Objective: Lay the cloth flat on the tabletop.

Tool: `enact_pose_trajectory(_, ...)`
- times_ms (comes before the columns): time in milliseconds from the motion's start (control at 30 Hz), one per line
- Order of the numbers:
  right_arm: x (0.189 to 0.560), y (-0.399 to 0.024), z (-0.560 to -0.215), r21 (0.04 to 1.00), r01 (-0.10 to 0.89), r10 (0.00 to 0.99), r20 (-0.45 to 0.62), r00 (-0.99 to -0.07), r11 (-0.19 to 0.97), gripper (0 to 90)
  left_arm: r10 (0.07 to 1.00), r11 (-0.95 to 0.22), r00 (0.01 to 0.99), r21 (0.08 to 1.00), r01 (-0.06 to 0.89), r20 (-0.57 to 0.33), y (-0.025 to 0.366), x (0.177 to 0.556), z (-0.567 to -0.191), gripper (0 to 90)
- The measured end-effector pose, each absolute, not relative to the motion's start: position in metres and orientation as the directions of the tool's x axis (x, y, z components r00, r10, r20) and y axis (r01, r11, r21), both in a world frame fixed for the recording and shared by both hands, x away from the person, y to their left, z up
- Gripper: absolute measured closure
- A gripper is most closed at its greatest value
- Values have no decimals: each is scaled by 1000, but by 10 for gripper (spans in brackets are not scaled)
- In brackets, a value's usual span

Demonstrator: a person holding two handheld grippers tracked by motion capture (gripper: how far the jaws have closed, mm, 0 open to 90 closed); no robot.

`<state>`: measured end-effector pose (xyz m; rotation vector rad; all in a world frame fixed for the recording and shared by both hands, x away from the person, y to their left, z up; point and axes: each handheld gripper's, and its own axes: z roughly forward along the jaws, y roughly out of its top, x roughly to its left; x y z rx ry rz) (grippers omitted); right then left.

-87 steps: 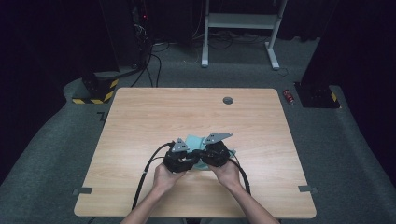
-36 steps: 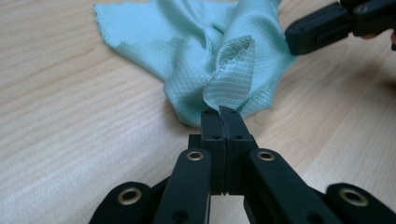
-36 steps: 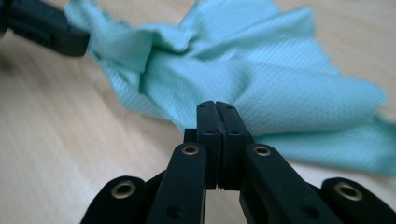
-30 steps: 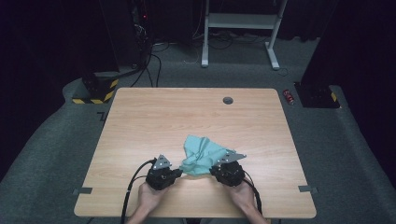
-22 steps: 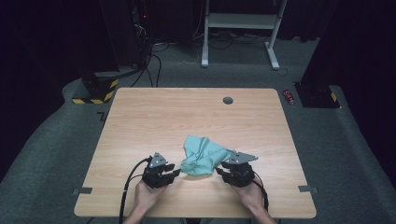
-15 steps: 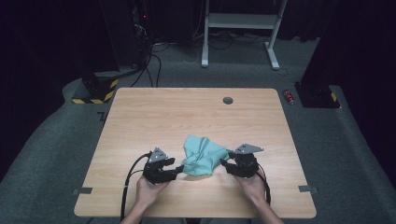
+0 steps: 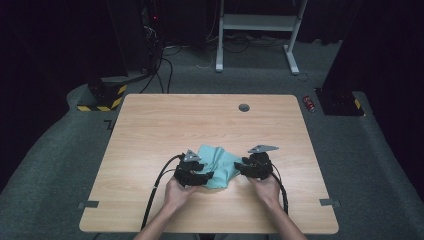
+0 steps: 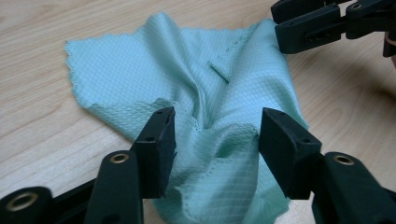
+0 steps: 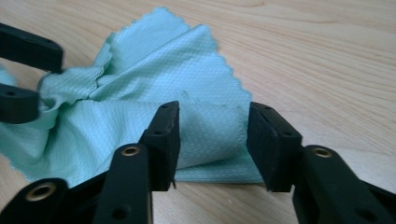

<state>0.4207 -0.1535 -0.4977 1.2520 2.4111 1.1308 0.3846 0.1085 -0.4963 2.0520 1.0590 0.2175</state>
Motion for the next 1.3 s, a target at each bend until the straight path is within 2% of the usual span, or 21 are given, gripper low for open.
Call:
enact_pose_trajectory(133,419,-154,-498,704,610,742,175,-647,365,793,742,-358,648,717,598,-170,107,385,-499,598)
enact_pose_trajectory(267,413,-157,-494,724,576,719,160,-676,380,900,736,-381,662,721,579,-142,109,383,-499,740)
enact_pose_trajectory(400,404,-161,-486,735,559,712,150,-686,384,900,729,-403,673,715,571,-127,109,382,-499,841)
enact_pose_trajectory(500,396,-165,-481,741,547,705,141,-695,390,900,726,-404,676,714,571,-130,110,382,-499,874)
enact_pose_trajectory(867,360,-176,-483,728,523,688,97,-719,443,900,734,-387,664,714,583,-145,123,374,-499,886)
enact_pose_trajectory(1200,352,-185,-491,722,533,702,92,-706,441,900,740,-376,658,726,576,-140,133,368,-495,884)
enact_pose_trajectory(1300,354,-186,-490,734,534,720,89,-688,420,838,735,-374,663,733,568,-140,132,367,-494,864)
